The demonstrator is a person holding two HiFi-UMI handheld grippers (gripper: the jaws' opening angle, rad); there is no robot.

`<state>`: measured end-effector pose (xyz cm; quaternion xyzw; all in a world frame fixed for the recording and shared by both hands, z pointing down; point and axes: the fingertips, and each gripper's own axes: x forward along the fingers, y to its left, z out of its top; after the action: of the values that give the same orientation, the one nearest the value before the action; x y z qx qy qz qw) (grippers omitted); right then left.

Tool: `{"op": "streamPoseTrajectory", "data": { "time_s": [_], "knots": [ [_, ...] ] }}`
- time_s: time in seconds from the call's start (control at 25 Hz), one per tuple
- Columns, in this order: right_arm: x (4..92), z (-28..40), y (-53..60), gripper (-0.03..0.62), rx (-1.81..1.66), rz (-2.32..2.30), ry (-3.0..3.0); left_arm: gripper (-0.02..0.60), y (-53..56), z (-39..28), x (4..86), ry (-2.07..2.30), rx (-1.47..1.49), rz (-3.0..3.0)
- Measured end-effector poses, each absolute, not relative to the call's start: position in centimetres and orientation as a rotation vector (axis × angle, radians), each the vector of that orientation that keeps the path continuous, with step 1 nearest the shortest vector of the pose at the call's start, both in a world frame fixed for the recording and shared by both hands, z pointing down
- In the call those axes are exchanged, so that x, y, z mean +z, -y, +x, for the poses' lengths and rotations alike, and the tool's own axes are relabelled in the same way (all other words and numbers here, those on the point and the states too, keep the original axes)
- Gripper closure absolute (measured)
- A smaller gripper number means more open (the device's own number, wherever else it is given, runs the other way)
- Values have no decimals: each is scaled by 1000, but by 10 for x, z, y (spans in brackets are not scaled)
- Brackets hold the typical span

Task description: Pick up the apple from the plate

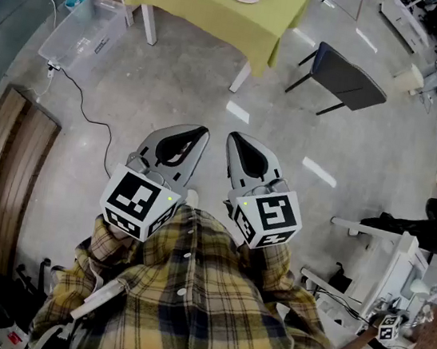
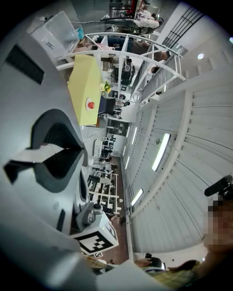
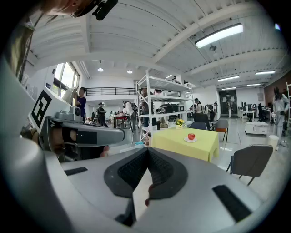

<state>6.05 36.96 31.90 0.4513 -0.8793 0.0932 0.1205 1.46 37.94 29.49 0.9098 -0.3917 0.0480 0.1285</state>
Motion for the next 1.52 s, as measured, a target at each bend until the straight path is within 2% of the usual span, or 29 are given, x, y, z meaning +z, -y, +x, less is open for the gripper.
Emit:
{"op": "streamPoseTrajectory", "data": {
  "time_s": [0.88, 1.24, 1.52],
  "knots": [
    [335, 93, -348, 597, 344, 1316, 2589, 573, -356, 31, 306, 1220, 158, 2616],
    [350, 64, -285, 597, 397, 1299, 2563, 574, -295, 5, 318, 1191, 172, 2600],
    [349, 22, -220, 597, 418, 1346, 2535, 574, -224, -40, 312, 1151, 169, 2626]
  ]
}}
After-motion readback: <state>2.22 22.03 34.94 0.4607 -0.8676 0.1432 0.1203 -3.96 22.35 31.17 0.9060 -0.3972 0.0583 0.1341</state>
